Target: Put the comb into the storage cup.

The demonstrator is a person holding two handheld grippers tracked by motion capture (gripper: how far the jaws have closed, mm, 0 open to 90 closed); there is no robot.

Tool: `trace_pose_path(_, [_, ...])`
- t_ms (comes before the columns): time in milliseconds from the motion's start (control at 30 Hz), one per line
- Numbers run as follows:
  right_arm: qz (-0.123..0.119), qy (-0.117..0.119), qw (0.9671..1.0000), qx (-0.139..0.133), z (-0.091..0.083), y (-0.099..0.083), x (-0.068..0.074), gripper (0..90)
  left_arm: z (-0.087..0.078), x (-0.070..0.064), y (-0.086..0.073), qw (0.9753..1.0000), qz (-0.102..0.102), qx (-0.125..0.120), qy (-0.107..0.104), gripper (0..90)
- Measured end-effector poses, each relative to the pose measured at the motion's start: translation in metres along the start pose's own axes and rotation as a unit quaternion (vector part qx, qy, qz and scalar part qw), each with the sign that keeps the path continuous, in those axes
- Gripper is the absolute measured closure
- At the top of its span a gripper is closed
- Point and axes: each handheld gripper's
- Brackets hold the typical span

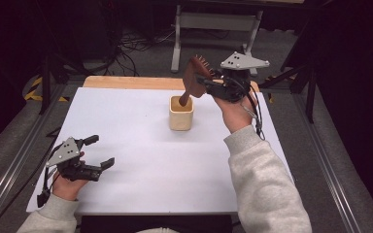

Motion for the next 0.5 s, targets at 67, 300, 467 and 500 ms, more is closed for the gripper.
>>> trace_pose_path(67, [0.001,0.002,1.0000,0.002,0.001,-0.001,0.000,60.1,0.000,0.000,0.000,1.0000,0.000,0.001,0.000,2.5])
trace_pose_path(300, [0.012,0.005,0.9998,0.015,0.013,-0.012,-0.005,60.1,0.001,0.000,0.000,1.0000,0.000,0.002,-0.003,2.5])
trace_pose_path(467, [0.017,0.006,0.9996,0.021,0.020,-0.018,-0.007,60.0,0.001,0.000,0.000,1.0000,0.000,0.000,-0.003,2.5])
trace_pose_path(500, [0.019,0.006,0.9996,0.022,0.021,-0.019,-0.008,60.0,0.001,0.000,0.000,1.0000,0.000,0.000,-0.003,2.5])
Point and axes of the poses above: each handheld gripper's, and its own axes: z roughly forward along the jaws, y roughly out of its top, x roughly to its left, and after that the axes turned 6 degrees about x, right-handed
